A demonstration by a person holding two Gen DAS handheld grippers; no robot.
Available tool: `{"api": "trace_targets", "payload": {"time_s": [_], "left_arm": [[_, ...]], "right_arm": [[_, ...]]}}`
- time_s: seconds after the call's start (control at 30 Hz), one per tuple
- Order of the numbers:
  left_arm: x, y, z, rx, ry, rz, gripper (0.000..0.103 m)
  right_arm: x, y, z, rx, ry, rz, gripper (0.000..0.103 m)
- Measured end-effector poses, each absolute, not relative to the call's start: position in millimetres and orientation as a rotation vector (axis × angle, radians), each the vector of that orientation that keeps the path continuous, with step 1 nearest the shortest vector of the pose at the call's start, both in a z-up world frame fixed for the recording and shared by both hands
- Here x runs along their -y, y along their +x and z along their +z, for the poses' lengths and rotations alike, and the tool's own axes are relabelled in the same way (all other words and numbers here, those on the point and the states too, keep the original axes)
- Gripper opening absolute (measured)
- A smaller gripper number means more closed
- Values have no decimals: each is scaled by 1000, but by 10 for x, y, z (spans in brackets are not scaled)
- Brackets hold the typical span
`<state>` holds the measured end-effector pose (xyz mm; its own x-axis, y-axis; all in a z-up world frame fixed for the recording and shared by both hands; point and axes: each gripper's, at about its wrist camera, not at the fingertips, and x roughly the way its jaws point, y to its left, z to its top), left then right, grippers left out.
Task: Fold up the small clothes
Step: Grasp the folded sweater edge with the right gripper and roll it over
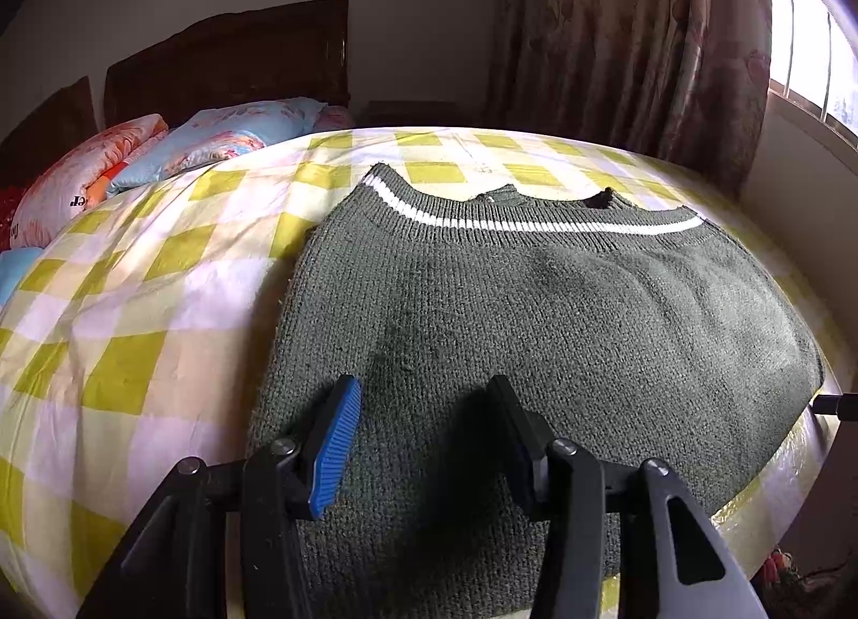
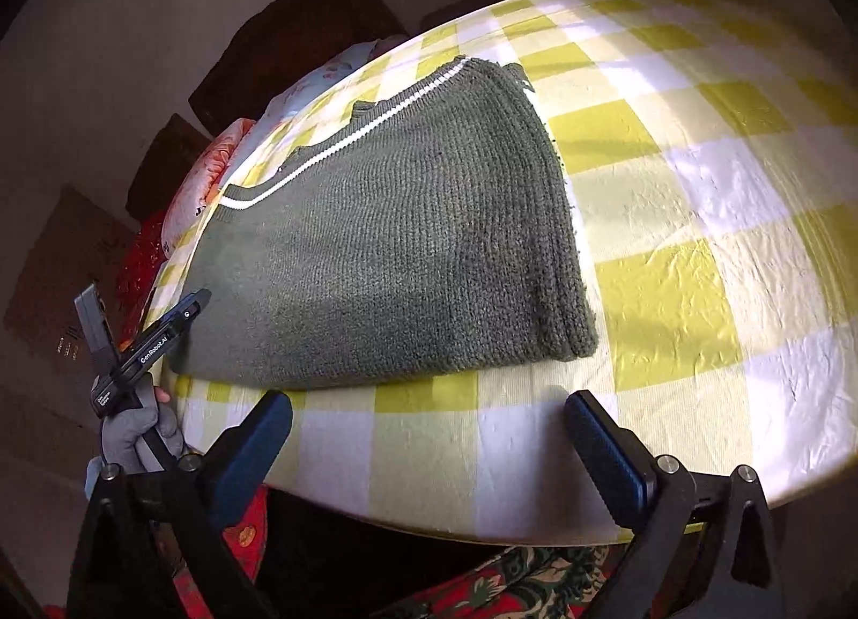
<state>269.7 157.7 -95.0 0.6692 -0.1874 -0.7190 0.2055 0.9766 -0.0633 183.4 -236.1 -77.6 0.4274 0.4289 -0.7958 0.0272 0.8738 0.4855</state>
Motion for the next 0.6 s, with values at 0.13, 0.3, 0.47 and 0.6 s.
{"api": "trace_targets", "payload": {"time_s": [0.13, 0.3, 0.47, 0.6], "left_arm": [[-1590, 2696, -953, -812, 22, -233, 50], [-1595, 2692, -956, -810, 22, -235, 50], [-1595, 2696, -956, -813, 23, -233, 50], [-1562, 2718, -882, -861, 21, -215, 49]], "right_arm": [[2321, 2088, -805, -1033, 514, 226, 103], [2382, 2279, -861, -925, 662, 244, 103], [2210, 2421, -857, -993, 618, 325, 103], [2481, 2531, -1010, -941, 814, 286, 103]]}}
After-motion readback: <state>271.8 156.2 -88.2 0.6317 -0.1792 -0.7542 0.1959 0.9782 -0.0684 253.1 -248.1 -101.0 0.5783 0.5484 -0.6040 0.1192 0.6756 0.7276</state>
